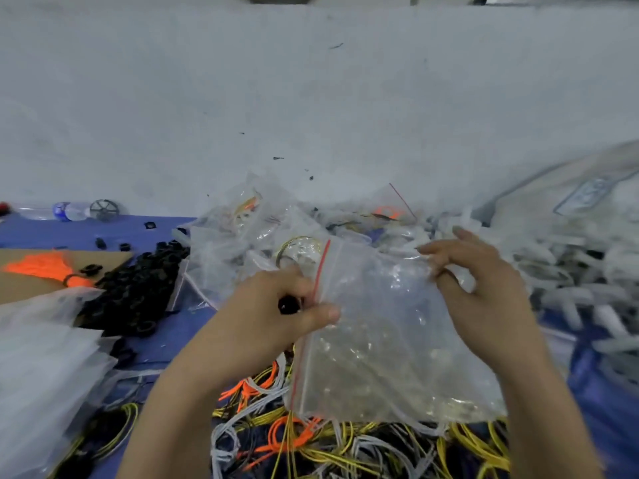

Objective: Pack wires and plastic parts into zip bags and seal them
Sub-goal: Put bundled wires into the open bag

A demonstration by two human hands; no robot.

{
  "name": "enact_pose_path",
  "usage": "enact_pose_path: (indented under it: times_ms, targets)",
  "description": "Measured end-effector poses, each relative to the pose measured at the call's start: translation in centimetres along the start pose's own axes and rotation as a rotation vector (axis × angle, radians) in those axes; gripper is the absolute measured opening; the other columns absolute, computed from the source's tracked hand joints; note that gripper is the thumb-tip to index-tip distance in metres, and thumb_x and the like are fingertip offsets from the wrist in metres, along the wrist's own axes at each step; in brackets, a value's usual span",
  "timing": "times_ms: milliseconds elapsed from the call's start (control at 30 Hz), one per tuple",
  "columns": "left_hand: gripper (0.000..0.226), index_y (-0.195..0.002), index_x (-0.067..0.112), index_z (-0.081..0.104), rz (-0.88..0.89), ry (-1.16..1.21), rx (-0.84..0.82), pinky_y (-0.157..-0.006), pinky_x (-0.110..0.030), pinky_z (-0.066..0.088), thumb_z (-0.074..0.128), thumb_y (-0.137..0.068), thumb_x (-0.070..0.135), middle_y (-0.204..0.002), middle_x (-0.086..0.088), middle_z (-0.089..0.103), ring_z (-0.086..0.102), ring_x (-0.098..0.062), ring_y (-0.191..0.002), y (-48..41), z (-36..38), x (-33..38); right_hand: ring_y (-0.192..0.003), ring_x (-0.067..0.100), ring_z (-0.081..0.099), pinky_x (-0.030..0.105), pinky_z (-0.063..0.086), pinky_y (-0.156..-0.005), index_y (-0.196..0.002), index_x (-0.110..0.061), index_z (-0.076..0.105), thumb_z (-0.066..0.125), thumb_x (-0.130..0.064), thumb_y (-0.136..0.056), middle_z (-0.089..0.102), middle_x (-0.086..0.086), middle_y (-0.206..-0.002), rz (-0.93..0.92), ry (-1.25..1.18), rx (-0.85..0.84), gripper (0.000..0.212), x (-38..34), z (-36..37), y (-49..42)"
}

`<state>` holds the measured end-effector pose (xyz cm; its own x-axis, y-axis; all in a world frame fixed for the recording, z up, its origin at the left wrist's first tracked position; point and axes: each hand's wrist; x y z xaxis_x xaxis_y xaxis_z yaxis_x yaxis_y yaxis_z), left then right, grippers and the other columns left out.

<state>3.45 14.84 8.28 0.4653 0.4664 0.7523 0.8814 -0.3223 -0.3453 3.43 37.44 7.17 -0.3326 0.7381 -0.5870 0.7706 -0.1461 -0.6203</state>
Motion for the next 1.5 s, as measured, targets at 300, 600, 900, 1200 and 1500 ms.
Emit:
enact_pose_path:
  times_ms: [300,600,900,1200,1500]
  targets:
    - [0.043,-0.073,-0.005,0.054,-0.05,0.135,0.574,-0.048,-0.023,0.029,0.061,-0.087,0.035,-0.052,-0.01,0.036,0.033,-0.01,-0.046,-1.1,0.3,-0.9,-0.06,0.016,0.066,0.024,0.052,-0.052,-0.09,-0.027,0.061,0.072,-0.014,-0.079,0.066,-0.003,-0.082,0.102,-0.685,-0.281,0.021,-6.2,1.3,1.9]
    - [0.017,-0.089,0.005,0.053,-0.334,1.097,0.285,-0.04,-0.018,0.043,0.038,-0.096,0.01,-0.072,-0.009,0.054,0.058,-0.01,-0.051,-1.1,3.4,1.5,-0.1,0.006,0.057,0.029,0.048,-0.086,-0.125,-0.046,0.04,0.067,-0.019,-0.083,0.049,-0.02,-0.121,-0.326,-0.127,-0.341,0.057,-6.8,3.9,2.6]
    - [0.023,-0.094,0.008,0.051,-0.33,1.312,0.132,-0.052,-0.023,0.052,0.05,-0.073,0.019,-0.078,-0.012,0.046,0.054,-0.019,-0.068,-1.2,2.8,1.0,-0.102,0.013,0.056,0.038,0.049,-0.08,-0.108,-0.03,0.061,0.068,-0.014,-0.081,0.056,-0.012,-0.11,-0.35,-0.159,-0.263,0.033,-5.7,4.7,2.0]
    - [0.027,-0.1,0.002,0.056,-0.29,1.312,0.042,-0.065,-0.027,0.057,0.037,-0.094,0.019,-0.094,-0.017,0.054,0.059,-0.025,-0.09,-1.3,3.3,0.8,-0.101,0.013,0.056,0.037,0.049,-0.08,-0.112,-0.034,0.063,0.064,-0.022,-0.084,0.055,-0.01,-0.113,-0.334,-0.139,-0.275,0.03,-4.3,4.8,1.5]
    - [0.029,-0.087,0.007,0.072,-0.362,0.926,0.067,-0.063,-0.033,0.06,0.053,-0.095,0.028,-0.094,-0.014,0.074,0.073,-0.027,-0.081,-1.7,3.9,0.1,-0.104,0.001,0.059,0.018,0.045,-0.088,-0.1,-0.025,0.061,0.06,-0.016,-0.091,0.066,-0.016,-0.098,-0.174,-0.423,-0.461,0.013,-2.9,2.5,0.9]
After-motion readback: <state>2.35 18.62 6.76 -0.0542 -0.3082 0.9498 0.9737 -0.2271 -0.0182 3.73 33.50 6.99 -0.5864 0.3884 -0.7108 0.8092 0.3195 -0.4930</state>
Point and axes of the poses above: each hand's wrist, its own y-axis away from the middle knuckle, its own z-axis out of the palm, x = y × z
